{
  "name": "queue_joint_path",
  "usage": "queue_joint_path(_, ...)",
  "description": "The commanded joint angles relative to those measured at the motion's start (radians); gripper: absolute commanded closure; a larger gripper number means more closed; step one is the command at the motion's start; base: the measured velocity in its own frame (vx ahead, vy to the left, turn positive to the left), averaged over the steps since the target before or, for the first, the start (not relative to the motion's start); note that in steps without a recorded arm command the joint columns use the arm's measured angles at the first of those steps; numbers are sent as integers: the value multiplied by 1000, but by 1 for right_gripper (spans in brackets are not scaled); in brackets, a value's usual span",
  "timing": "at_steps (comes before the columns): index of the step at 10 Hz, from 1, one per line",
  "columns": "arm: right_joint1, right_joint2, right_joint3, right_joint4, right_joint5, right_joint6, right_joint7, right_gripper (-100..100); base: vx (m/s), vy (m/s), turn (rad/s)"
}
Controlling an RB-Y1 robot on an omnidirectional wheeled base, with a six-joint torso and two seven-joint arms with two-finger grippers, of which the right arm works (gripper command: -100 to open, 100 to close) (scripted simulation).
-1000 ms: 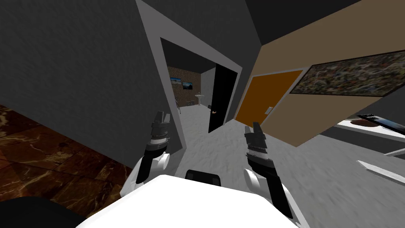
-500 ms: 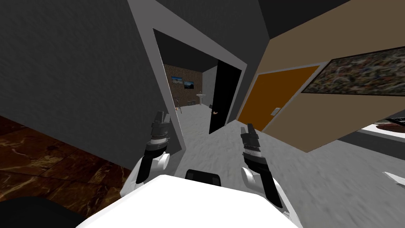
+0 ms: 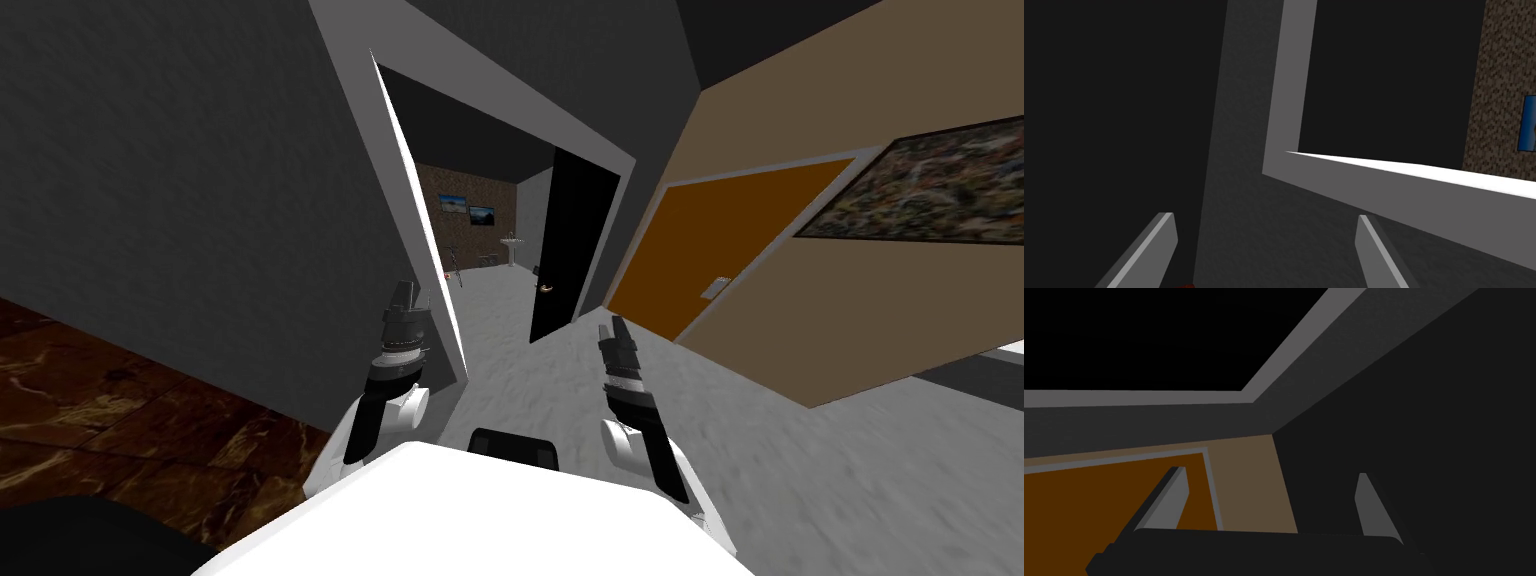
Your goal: Push the door open
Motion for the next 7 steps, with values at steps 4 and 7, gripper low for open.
queue_joint_path(4, -31, -13, 22, 101, -12, -25, -11, -100, 130, -93, 77)
queue_joint_path(7, -51, -18, 34, 157, -18, -38, -17, -100, 87, -47, 65)
